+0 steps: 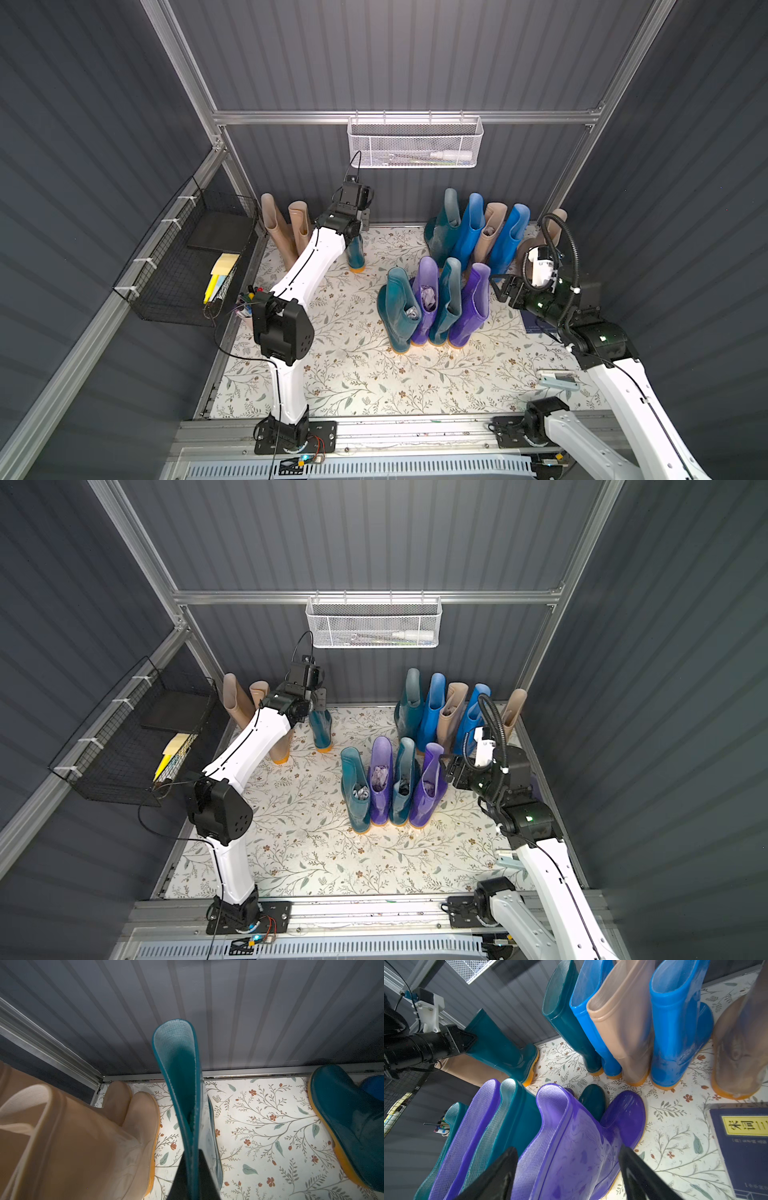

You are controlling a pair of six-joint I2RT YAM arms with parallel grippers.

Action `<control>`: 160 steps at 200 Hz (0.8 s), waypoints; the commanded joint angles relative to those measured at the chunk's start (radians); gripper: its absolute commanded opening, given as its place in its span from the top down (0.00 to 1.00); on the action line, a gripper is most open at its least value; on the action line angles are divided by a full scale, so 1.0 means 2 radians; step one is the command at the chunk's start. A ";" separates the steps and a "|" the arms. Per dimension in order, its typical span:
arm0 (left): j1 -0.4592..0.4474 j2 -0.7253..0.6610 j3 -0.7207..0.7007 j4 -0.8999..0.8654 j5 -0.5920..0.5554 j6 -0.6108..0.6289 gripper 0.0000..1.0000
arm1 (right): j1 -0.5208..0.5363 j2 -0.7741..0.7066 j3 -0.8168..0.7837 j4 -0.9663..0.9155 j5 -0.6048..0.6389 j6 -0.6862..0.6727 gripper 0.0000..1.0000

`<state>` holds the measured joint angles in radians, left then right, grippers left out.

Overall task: Match and arrange rain boots in pairs
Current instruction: Move the rain boot to the center of the board.

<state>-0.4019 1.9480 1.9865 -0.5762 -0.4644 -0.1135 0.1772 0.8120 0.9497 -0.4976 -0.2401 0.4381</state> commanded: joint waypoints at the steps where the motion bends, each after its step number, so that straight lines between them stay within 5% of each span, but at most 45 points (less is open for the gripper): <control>1: 0.008 -0.038 -0.003 0.063 -0.021 0.016 1.00 | 0.000 -0.001 -0.001 0.002 -0.005 0.003 0.20; 160: 0.053 -0.086 -0.083 0.088 -0.014 0.025 1.00 | 0.004 0.009 0.007 0.003 -0.004 0.003 0.20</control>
<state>-0.3134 1.8469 1.8202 -0.5148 -0.4709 -0.0772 0.1776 0.8261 0.9497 -0.4969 -0.2401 0.4416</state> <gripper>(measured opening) 0.084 0.798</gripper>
